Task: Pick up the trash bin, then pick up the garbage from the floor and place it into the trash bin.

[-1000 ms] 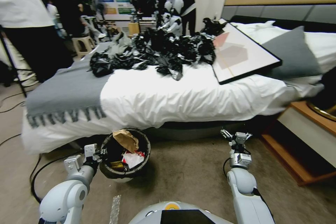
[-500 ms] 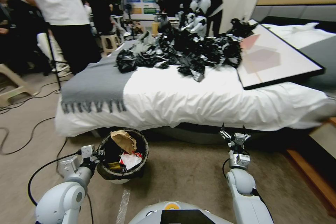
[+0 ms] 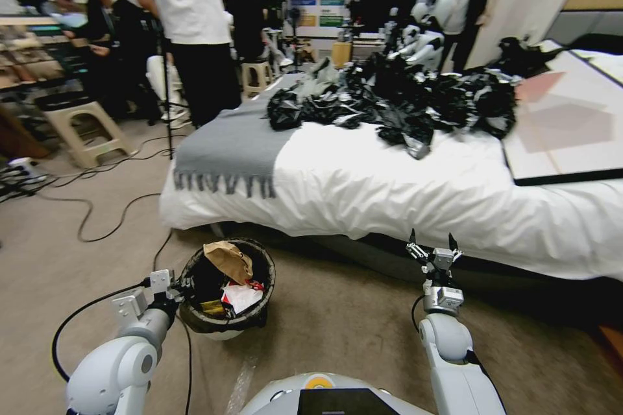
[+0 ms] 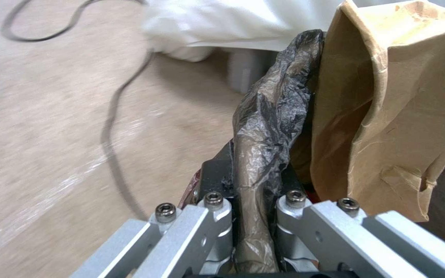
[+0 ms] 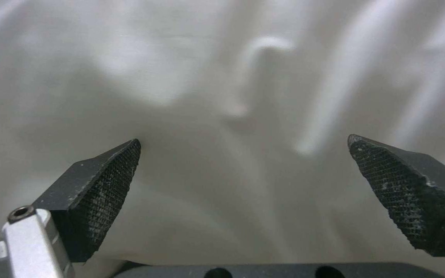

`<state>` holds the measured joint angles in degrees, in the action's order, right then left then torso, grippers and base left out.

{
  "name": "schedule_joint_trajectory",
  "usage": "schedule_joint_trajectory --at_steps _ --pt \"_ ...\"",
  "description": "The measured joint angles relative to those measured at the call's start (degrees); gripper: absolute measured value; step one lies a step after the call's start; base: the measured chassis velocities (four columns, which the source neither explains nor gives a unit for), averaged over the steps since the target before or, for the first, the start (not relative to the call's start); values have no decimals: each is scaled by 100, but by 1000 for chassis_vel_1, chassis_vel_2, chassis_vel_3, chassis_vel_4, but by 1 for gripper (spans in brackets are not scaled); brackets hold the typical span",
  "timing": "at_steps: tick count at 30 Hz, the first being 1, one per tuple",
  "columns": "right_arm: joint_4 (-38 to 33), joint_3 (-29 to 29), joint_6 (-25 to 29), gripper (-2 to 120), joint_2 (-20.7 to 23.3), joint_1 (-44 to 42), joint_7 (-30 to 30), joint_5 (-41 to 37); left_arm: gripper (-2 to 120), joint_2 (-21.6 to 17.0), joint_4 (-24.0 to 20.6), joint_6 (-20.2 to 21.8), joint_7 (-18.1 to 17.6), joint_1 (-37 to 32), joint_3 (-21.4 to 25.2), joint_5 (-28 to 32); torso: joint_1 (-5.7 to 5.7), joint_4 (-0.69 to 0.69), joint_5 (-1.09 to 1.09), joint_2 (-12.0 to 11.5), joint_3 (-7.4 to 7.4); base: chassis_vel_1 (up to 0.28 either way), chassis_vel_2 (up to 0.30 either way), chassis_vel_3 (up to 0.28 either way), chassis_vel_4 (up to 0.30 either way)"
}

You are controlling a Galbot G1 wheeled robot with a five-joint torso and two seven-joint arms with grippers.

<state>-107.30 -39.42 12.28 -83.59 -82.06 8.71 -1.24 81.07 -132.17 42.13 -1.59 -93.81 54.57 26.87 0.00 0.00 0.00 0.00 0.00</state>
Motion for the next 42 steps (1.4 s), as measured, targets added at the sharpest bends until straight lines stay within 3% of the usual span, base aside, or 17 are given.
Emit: schedule_joint_trajectory --at_steps 42 --pt "49 185 -105 100 59 -1 16 77 3 -32 20 0 20 48 -88 130 0 0 0 0 0 99 101 102 97"
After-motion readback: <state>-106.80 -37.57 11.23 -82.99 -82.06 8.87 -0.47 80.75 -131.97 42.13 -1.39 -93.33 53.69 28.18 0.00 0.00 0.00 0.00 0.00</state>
